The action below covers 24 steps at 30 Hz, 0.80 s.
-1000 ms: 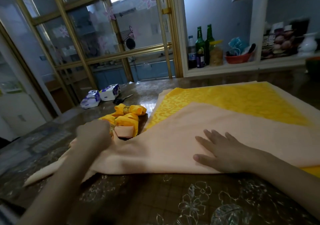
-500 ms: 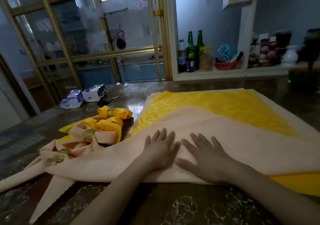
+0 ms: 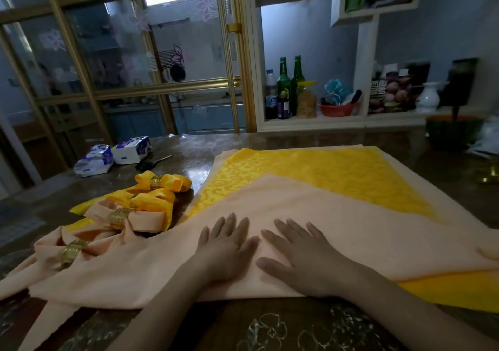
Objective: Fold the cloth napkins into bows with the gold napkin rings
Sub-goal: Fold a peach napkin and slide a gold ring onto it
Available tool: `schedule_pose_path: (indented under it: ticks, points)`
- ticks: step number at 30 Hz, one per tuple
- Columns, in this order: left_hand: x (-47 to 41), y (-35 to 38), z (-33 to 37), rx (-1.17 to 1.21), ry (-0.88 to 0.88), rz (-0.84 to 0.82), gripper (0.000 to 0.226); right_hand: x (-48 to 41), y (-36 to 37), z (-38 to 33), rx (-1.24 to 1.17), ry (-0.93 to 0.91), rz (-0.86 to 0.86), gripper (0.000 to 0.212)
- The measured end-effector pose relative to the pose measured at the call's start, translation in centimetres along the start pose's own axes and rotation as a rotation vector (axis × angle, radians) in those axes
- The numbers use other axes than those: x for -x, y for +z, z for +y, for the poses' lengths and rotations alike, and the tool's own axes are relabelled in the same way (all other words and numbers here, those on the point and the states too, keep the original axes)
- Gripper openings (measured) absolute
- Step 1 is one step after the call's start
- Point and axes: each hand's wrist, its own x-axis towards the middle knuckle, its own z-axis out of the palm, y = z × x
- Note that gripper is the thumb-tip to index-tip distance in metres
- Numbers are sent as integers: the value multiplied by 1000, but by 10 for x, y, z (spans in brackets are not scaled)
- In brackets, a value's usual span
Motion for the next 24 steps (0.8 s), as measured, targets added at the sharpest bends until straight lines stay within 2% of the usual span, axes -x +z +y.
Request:
schedule_pose_path:
  ticks: [4,8,11,13,15,17,19,24]
  points:
    - [-4,1,-2,5,-20,12,59,-8,1,6,-2,-16,3,109]
    - [-5,1,-3,7,-21,62,57,-16,4,8,2,-14,30,75]
    - [1,-3,-1,-78,41,237,54,-11,-7,8,-154,-22,142,60]
    - [4,1,10,-92,172,332,55,-1,-21,23,-309,40,242,52]
    - [5,6,19,-36,225,300,57,11,-34,47,-364,124,293,46]
    - [1,12,27,-19,218,226,54,36,-35,79,-231,228,270,46]
    - [-3,11,24,-38,198,221,55,67,-31,108,-66,298,235,49]
    - [-9,14,25,-34,198,216,55,151,-23,170,-13,580,186,45]
